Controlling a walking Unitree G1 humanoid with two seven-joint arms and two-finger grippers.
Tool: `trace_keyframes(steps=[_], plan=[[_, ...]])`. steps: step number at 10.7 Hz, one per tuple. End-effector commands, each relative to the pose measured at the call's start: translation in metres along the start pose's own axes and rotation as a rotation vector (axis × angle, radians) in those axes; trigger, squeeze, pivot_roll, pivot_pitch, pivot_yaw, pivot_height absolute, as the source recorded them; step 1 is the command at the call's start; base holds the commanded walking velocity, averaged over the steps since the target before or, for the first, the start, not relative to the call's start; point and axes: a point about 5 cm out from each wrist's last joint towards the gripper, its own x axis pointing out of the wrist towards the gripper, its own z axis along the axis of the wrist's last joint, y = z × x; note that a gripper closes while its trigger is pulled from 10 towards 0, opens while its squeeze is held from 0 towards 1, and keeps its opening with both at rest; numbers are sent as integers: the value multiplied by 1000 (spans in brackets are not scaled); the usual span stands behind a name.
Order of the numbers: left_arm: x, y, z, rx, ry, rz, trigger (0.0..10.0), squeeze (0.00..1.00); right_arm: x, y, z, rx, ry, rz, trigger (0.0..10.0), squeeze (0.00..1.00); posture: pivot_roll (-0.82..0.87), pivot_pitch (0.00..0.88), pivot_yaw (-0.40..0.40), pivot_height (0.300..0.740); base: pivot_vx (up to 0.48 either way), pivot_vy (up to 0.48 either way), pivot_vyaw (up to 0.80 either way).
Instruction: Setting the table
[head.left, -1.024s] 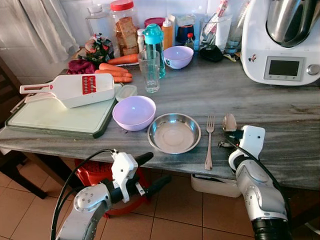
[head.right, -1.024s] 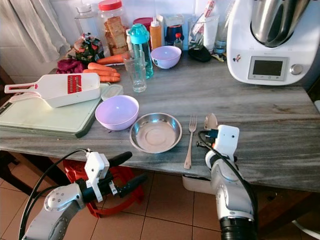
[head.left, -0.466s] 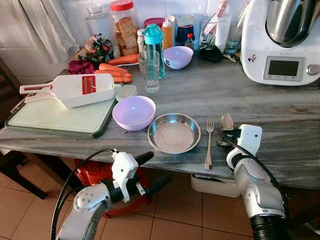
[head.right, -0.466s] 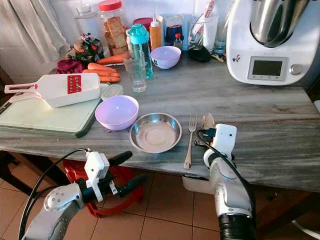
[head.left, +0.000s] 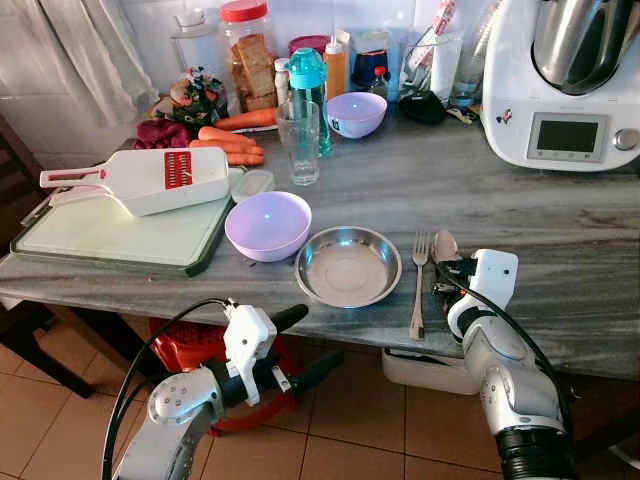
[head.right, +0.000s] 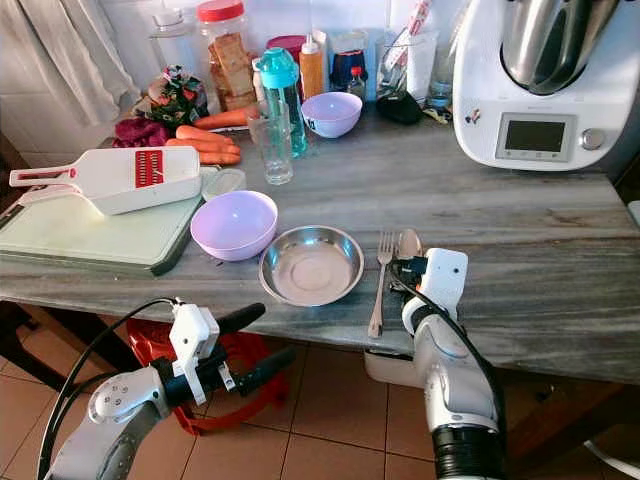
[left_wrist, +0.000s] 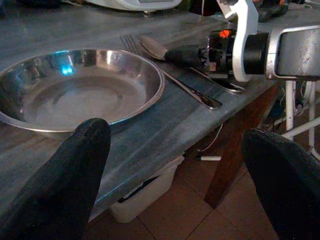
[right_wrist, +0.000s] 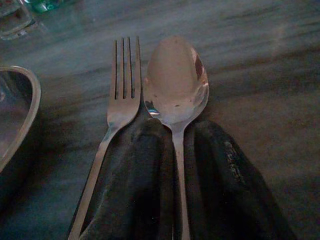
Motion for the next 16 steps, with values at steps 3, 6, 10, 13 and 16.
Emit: trace_keyframes(steps=[3,6,10,13,16], plan=[[-2,1,-1,-2,7,-8,10000,0,0,-5,4,10,-19,-16,10000,1000,39,31,86,740,0,0,0],[-1,3,-1,-7,2,1,10000,0,-3,-2,27,36,-163,5,10000,1000,38,27,88,740,0,0,0],[1,3,-3,-11,2,3,10000,0,-10,3,46,33,-306,49,10000,1000,40,18,86,740,0,0,0],[3,5,-1,-2,-10,13,10000,0,-24,5,52,-5,-400,59,10000,1000,37,2,82,740,0,0,0],[4,11,10,-2,-93,127,10000,0,-41,5,43,-13,-407,48,10000,1000,26,0,81,740,0,0,0]])
